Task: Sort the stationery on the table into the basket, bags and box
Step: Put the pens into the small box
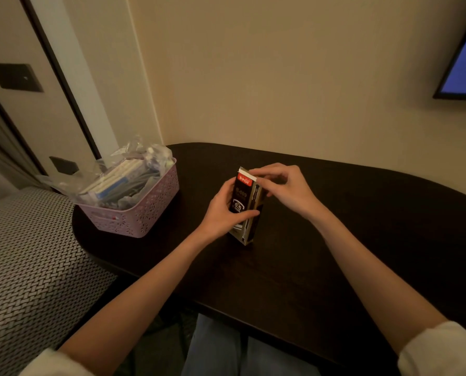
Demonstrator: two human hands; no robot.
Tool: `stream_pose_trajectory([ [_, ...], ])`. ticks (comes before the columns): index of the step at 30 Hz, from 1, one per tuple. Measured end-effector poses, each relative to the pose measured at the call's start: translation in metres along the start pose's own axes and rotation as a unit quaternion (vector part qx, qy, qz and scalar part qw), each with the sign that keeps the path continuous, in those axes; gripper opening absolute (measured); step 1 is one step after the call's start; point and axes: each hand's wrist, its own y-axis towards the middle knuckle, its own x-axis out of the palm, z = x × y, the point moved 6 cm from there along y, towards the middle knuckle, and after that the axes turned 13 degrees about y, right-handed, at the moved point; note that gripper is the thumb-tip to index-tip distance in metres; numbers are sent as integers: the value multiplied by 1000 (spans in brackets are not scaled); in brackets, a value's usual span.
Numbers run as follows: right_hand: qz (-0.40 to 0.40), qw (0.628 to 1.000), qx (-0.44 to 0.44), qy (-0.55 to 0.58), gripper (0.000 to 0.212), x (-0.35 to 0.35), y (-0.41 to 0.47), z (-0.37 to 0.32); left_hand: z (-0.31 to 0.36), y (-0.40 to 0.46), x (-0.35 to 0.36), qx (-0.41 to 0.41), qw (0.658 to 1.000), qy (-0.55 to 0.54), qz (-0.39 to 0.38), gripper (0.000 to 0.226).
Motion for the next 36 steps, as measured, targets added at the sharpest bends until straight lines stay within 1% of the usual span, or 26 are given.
stream_pose_trajectory([
  [5,15,1000,3,-1,26,-4,1,3,4,-2,-4,22,999,33,17,80],
  [7,5,1000,1,-7,26,-3,2,3,8,-2,-13,8,999,28,36,69],
  [10,-12,1000,-3,-6,25,-1,2,1,11,0,-30,-8,998,-37,57,43],
  [13,-25,1000,-3,-4,24,4,2,-2,17,2,-43,10,996,-77,48,32],
  [15,-38,999,-6,-12,24,9,3,-3,23,2,-49,30,996,-67,54,24],
  [17,-47,999,-6,-27,25,14,3,-3,24,2,-54,31,995,-60,66,18],
  [20,-40,999,-13,-25,23,18,2,-2,18,3,-58,17,995,-67,77,16],
  [24,7,999,-44,26,19,16,-3,0,10,4,-62,7,994,-76,76,16],
  [27,26,997,-54,47,20,15,-9,2,9,3,-63,20,996,-66,64,17],
  [29,31,997,-65,16,21,15,-12,2,12,1,-64,41,996,-61,50,19],
  [32,38,993,-94,-62,22,16,-16,-1,15,-2,-65,57,996,-54,34,22],
  [36,25,991,-110,-71,29,19,-20,0,12,-4,-66,55,997,-35,42,28],
])
